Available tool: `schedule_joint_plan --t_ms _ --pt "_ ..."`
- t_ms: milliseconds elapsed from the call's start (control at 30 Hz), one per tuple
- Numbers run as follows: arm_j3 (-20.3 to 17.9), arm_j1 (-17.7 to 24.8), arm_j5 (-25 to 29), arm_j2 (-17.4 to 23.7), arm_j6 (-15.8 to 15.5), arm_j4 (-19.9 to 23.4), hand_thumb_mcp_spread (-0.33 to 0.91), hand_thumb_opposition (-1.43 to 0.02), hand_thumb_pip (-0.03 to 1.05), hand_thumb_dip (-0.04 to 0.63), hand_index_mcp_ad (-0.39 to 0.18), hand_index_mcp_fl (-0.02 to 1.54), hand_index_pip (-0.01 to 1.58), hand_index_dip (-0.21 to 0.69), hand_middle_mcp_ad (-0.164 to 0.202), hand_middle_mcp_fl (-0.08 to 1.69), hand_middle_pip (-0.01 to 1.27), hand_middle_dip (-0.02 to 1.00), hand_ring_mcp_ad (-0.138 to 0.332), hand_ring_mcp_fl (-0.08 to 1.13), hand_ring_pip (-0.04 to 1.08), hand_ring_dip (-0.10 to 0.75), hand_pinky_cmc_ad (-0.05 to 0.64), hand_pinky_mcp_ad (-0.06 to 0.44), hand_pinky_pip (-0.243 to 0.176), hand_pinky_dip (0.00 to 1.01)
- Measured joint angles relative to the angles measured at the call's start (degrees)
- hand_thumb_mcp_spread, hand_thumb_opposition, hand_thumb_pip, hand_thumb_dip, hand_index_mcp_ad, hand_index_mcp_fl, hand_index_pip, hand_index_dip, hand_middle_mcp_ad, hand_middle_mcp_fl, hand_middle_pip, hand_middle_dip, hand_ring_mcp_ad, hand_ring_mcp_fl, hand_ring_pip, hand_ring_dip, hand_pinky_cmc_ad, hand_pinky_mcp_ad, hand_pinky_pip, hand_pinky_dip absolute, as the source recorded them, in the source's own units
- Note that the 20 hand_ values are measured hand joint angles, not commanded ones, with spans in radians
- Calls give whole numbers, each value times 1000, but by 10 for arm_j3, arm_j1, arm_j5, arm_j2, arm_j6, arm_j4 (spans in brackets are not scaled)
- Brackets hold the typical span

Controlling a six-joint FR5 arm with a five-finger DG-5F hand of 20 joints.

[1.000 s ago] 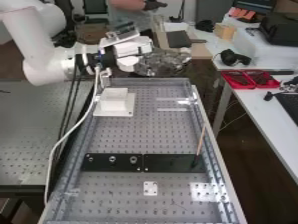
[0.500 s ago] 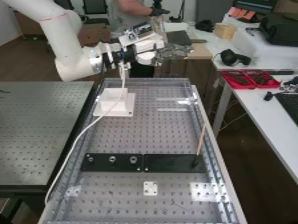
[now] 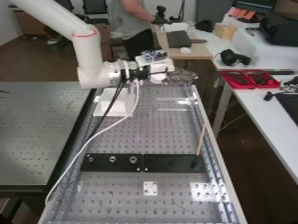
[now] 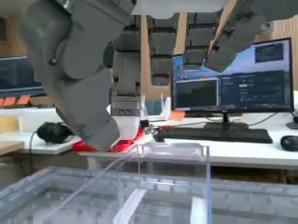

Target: Grab the pcb board and place it in the clear container

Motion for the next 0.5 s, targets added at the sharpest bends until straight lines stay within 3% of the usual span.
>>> schedule_joint_plan --t_ms 133,367,500 --pt "17 4 18 -20 -4 -21 447 -909 663 269 -42 531 1517 33 66 271 119 173 134 127 89 0 363 129 -44 288" --pt "20 3 19 -19 -6 -38 445 -915 663 269 -42 532 1513 33 65 271 119 173 134 127 93 3 361 129 -44 286" --pt "23 2 18 -18 -3 -49 450 -927 667 269 -49 426 1545 51 63 230 122 173 136 101 91 3 361 129 -44 367"
